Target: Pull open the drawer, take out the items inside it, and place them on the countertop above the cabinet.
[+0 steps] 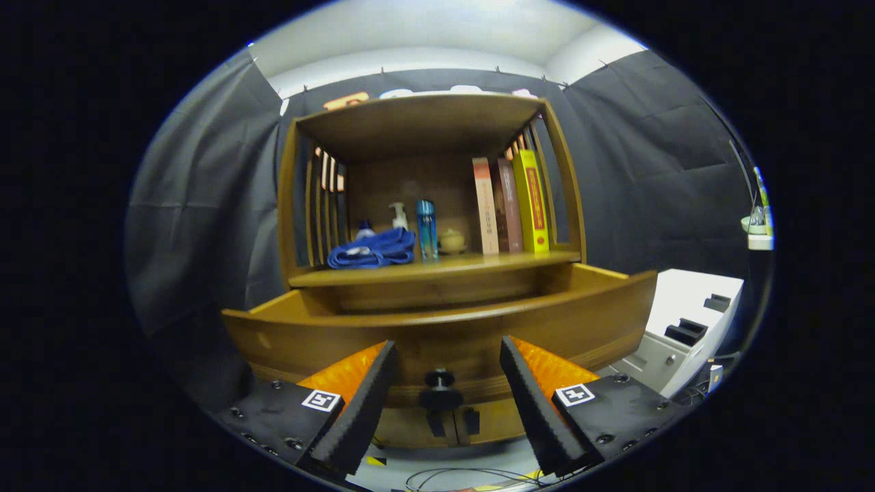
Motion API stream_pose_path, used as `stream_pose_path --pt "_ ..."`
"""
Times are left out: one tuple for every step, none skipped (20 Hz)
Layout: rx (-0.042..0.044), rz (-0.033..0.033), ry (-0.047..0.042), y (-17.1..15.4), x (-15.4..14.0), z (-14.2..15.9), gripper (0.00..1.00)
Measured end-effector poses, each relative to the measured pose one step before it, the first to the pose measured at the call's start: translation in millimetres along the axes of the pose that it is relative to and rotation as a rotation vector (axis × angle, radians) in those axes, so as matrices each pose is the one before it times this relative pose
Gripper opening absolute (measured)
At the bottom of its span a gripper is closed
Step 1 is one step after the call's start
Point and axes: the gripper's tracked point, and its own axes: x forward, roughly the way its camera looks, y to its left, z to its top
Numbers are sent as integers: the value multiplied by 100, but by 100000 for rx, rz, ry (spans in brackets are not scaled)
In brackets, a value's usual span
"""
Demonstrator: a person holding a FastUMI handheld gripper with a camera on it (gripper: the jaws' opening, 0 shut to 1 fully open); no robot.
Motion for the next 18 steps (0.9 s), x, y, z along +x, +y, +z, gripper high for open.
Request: stream_pose_path --pt "-662 1000 -2383 204 -38 1828 98" --pt "-323 835 -1619 114 184 1818 98" --pt "287 458 -1130 48 660 1729 98" --pt "245 232 350 -24 1151 1588 98" --pt "904 1263 770 124 1324 1250 98" --pt "1078 2194 1004 568 1444 1134 98" --pt "-323 2244 2269 535 1492 727 98" --pt "-640 621 3661 -125 1604 337 98" --pt "-413 458 3800 -225 1473 260 98" --pt "-548 592 2860 59 1797 111 98" --pt "-1556 319 4239 -97 1516 -198 98" --pt "-2262 839 4436 127 1524 -570 98" --pt "-2396 1036 5288 169 1413 -957 99" --pt "-1354 752 5502 186 1558 -1250 98" --pt "175 -916 4012 51 1199 -1265 98" --pt "276 -32 4514 274 1113 -1141 98" --pt "149 -733 3930 136 1167 -1279 98" --pt "705 -125 3889 103 1272 -1266 99"
